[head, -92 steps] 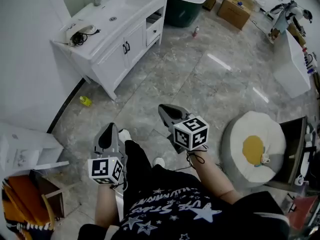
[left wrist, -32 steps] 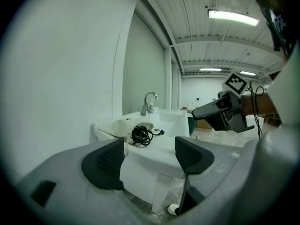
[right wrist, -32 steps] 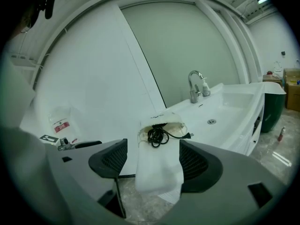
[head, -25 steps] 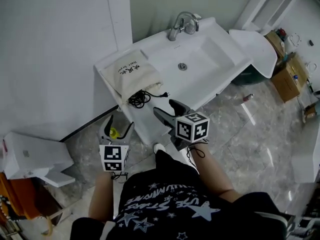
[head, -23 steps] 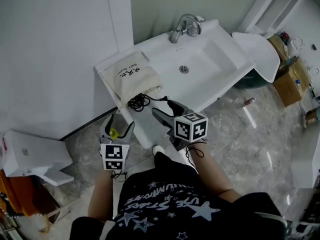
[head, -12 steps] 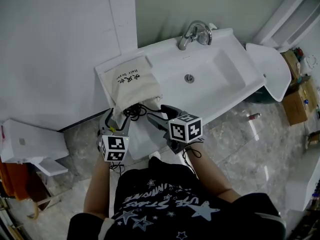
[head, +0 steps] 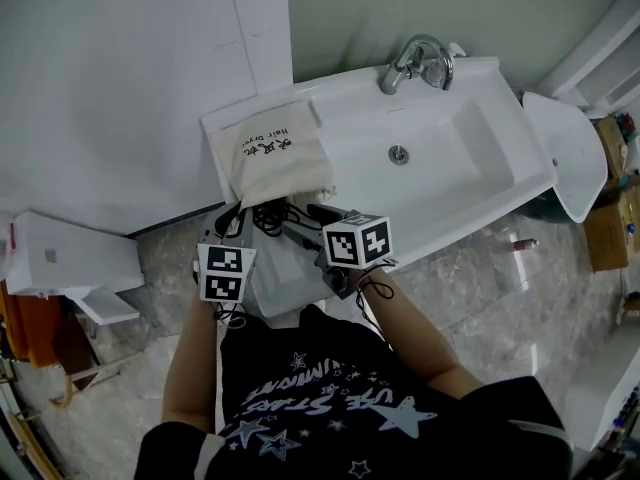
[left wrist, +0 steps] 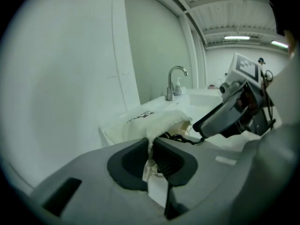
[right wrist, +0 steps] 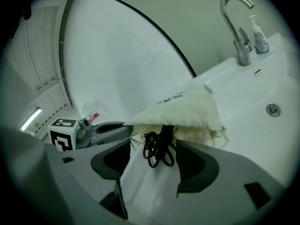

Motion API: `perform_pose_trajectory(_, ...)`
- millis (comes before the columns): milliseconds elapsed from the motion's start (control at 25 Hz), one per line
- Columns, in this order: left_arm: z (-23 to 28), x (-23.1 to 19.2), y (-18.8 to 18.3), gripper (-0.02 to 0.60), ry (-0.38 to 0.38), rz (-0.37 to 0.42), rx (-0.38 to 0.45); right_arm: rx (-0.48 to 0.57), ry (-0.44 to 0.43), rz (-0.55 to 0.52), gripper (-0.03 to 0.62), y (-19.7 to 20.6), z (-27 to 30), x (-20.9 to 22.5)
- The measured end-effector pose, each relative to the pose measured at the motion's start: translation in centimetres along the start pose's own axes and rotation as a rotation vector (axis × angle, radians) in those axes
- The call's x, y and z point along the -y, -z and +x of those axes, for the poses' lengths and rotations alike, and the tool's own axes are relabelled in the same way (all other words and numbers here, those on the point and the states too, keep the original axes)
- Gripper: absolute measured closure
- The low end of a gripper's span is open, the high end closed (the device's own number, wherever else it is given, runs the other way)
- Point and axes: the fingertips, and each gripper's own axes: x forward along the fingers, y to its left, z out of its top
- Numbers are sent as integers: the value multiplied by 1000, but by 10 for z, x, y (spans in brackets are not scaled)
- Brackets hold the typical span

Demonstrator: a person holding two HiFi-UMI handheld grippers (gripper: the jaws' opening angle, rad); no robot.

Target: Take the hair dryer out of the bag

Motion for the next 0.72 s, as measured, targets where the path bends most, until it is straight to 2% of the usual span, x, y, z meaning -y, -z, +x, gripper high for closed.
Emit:
perform_pose_trajectory(120,2,-3,-2,537,33,-20,-9,-29,24,-4,309,-5,19,4)
perform_pose_trajectory(280,4,-6,0,538,78,-53,-7,-42,126,-22,333,-16,43,20)
perform_pose_trajectory(360,5,-7,-1,538,110,-67,-5,-60,149,-18,331,-18,54,25)
perform_pose_trajectory(600,12,-12,-5,538,211,-103,20,-57,147,108,335,-29,76,25)
perform_pose_trajectory(720,14,-15,-4,538,269,-128,20,-63,187,150,341,-30,83,29)
